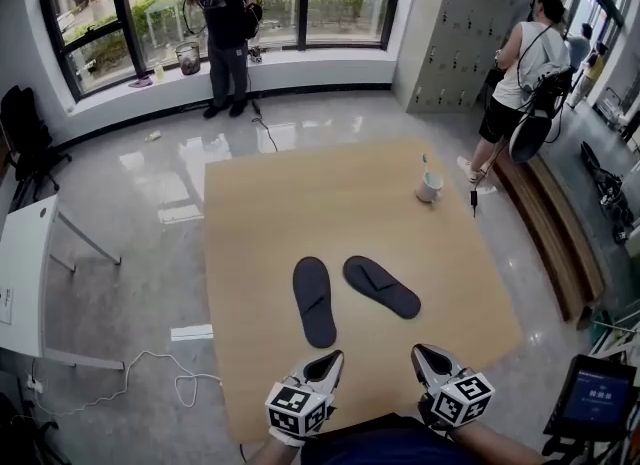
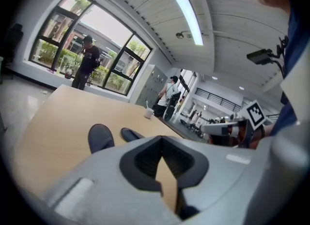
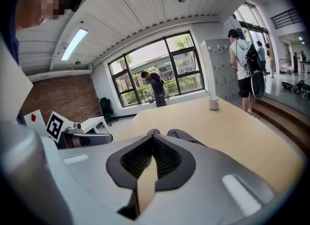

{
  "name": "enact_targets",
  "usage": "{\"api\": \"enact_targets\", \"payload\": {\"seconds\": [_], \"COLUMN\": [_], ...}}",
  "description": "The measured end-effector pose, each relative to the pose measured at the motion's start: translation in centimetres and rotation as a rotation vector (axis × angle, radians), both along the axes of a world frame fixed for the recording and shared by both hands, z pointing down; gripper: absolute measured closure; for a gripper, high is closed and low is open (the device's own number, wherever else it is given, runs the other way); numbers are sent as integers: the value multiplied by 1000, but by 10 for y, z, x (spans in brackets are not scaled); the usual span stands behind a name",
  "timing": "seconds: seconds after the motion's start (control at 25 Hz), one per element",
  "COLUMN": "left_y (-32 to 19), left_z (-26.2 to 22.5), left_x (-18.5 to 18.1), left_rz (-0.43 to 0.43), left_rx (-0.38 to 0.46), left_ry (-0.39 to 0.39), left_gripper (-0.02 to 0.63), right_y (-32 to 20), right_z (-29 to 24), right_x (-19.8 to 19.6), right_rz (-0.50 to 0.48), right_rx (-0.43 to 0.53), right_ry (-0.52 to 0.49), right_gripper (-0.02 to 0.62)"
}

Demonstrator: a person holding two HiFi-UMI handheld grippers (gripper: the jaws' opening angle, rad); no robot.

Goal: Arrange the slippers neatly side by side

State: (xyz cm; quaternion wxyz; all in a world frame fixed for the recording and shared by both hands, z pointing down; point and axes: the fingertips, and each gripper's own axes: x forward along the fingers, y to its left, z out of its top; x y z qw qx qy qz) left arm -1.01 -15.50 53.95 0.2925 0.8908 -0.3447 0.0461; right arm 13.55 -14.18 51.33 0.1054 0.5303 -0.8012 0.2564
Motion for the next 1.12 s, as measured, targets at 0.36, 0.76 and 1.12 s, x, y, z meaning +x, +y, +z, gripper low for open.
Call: {"api": "enact_targets", "payload": {"seconds": [0.36, 0.76, 1.12], "left_y": [-26, -55, -91], "left_z": [13, 21, 47], "left_x": [-15, -1, 11], "left_rz": [-53, 67, 194], "left_rx": [-15, 17, 133], "left_ry": [-97, -293, -448], "left_gripper": [544, 427, 376], "right_y": [-32, -81, -121], "right_z": [31, 72, 102], "right_x": [29, 42, 36], "right_rz": [2, -99, -412], "right_rx": [-54, -121, -106], "right_ry": [4, -11, 235], "right_gripper": [584, 583, 414]}}
